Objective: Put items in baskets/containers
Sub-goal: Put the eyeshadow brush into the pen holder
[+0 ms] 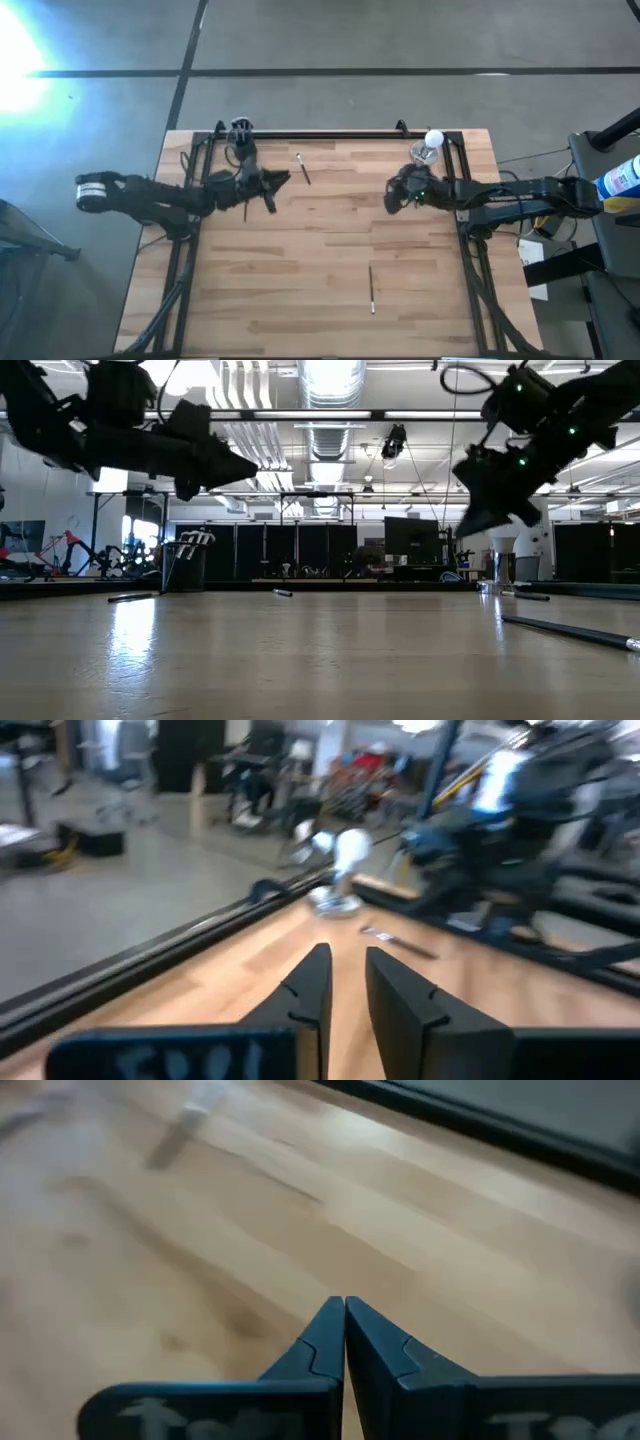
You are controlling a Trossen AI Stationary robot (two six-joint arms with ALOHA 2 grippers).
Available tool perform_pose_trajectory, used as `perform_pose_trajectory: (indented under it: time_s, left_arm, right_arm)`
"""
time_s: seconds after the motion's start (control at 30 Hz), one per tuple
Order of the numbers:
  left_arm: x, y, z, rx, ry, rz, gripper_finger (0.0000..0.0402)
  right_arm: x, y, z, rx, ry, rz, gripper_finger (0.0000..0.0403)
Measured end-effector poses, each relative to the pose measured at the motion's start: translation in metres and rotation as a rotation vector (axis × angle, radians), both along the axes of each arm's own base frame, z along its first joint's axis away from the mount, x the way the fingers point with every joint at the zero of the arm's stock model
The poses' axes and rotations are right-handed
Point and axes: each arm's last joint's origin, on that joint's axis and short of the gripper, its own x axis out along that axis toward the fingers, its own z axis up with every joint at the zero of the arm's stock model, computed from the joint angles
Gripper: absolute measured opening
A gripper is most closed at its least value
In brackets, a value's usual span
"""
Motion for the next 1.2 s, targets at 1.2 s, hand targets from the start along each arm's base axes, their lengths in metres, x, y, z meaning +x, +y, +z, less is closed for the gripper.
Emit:
perform_pose_trajectory:
  time_s: [1.2]
  left_arm:
    - [0.013,-0.007,-0.024,0.012,0.036,-0.044,0.0034]
  right_arm:
    - [-0.036,-0.082,-0.063,0.276,0.298,-0.514,0.0076]
